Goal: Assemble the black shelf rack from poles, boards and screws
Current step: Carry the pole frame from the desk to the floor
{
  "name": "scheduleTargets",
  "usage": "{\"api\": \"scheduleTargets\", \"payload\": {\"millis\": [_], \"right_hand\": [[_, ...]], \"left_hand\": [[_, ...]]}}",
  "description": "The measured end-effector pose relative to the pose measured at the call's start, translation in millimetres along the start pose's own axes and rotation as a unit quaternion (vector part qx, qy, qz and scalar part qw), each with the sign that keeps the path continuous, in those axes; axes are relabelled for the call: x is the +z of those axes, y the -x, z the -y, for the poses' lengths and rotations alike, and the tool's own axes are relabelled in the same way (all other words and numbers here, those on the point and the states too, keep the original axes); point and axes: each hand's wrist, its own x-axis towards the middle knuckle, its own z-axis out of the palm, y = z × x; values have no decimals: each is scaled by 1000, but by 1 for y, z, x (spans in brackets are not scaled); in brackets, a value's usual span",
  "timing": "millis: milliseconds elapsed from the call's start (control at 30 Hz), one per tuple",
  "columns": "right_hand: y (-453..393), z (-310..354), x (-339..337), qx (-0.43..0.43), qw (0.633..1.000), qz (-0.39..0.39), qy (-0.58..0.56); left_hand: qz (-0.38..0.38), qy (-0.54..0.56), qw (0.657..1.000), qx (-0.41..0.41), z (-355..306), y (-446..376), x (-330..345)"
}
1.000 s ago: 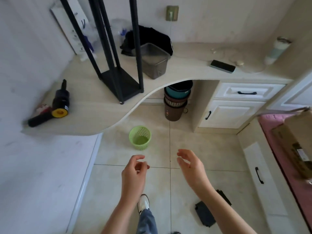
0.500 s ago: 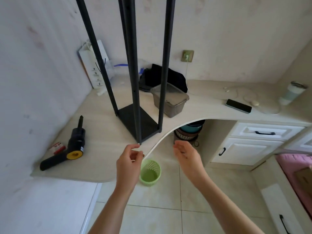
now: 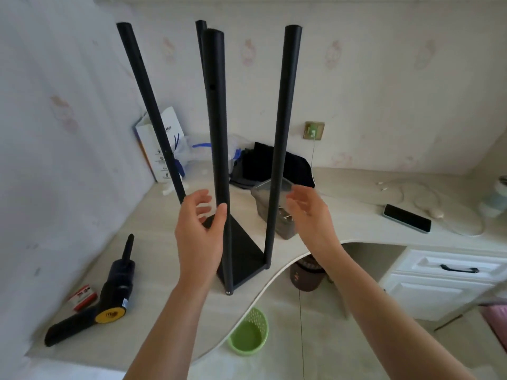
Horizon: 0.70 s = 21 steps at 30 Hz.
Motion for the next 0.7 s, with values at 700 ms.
{"api": "scheduleTargets", "payload": {"millis": [700], "right_hand": [[-112,28,16,-114,980,111,-117]], "left_hand": [[-116,80,989,37,-10,-53,68]]}}
